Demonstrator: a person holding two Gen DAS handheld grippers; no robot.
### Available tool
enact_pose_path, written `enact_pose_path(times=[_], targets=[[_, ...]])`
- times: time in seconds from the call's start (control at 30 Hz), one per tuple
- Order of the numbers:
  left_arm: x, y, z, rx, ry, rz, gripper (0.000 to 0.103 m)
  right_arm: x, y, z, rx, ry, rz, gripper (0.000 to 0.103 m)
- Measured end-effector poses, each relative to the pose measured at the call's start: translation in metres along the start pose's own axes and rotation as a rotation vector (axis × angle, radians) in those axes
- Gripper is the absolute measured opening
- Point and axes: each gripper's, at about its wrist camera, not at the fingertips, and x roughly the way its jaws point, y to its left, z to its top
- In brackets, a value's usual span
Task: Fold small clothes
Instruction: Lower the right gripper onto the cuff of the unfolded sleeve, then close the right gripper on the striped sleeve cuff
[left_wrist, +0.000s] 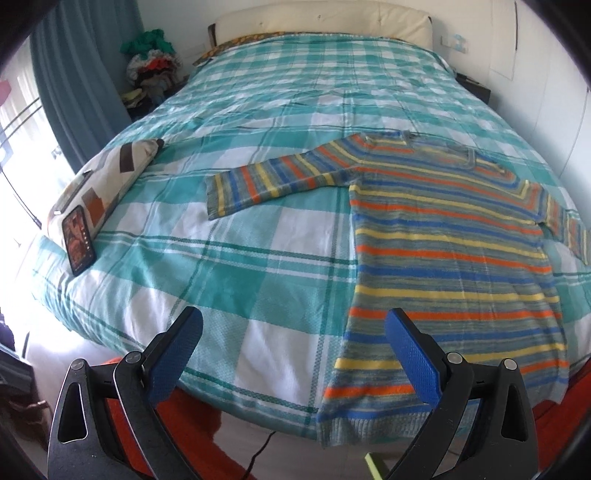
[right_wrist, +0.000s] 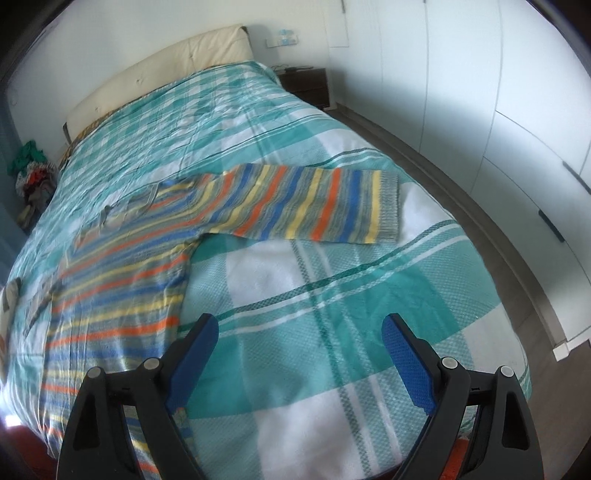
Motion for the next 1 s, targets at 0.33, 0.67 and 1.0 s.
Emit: enact_pose_path(times=[0.33, 0.67, 1.0], targets=[[0.018, 0.007, 0.001, -0.017, 0.006, -0.009, 0.099, 0.009, -0.004, 0.007, 0.003, 0.032, 0.059, 0.089], [0.093, 0.066, -0.005, -0.184, -0.049, 0.111, 0.099, 0.062, -0.122, 0.12, 0.4, 0.026, 0.168, 0.084], [0.12, 0.062, -0.017, -0.155, 0.02, 0.134, 0.099, 0.135, -0.138, 0.114, 0.465, 0.186, 0.159, 0.053]])
